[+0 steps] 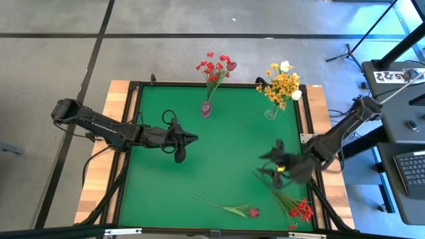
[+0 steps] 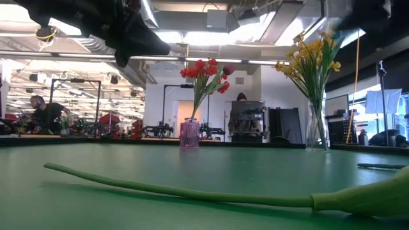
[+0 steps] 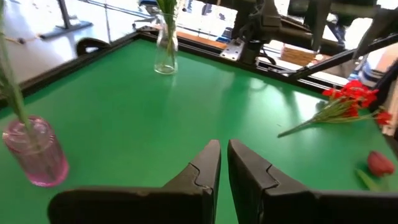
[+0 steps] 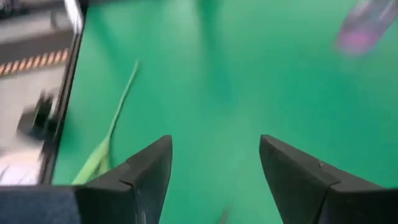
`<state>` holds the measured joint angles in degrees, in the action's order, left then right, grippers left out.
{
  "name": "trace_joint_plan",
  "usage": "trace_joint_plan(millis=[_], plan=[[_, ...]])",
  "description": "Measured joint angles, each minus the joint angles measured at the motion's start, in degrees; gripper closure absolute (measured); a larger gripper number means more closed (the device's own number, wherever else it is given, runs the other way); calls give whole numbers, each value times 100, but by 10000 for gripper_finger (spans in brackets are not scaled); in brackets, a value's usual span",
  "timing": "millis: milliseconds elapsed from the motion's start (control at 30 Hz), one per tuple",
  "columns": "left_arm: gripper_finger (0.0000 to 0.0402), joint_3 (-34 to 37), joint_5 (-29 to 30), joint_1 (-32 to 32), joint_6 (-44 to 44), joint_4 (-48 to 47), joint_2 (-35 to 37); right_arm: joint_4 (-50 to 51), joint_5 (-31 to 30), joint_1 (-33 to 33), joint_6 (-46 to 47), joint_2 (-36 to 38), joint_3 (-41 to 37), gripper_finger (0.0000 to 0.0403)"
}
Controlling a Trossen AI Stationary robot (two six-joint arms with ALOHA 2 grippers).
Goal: Sort flowers into vase by color
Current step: Put the red flowers into the pink transparent vase
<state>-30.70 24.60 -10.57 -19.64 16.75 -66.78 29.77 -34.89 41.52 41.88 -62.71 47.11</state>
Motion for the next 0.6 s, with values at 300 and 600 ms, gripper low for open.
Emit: trace_joint_plan(millis=[300,600], plan=[[375,0,-128,2,-283,0,0,350,747,476,1718,-955,0,162],[375,0,-814,-34,-428,0,0,327,1430,459,2167,-1411,0,162]])
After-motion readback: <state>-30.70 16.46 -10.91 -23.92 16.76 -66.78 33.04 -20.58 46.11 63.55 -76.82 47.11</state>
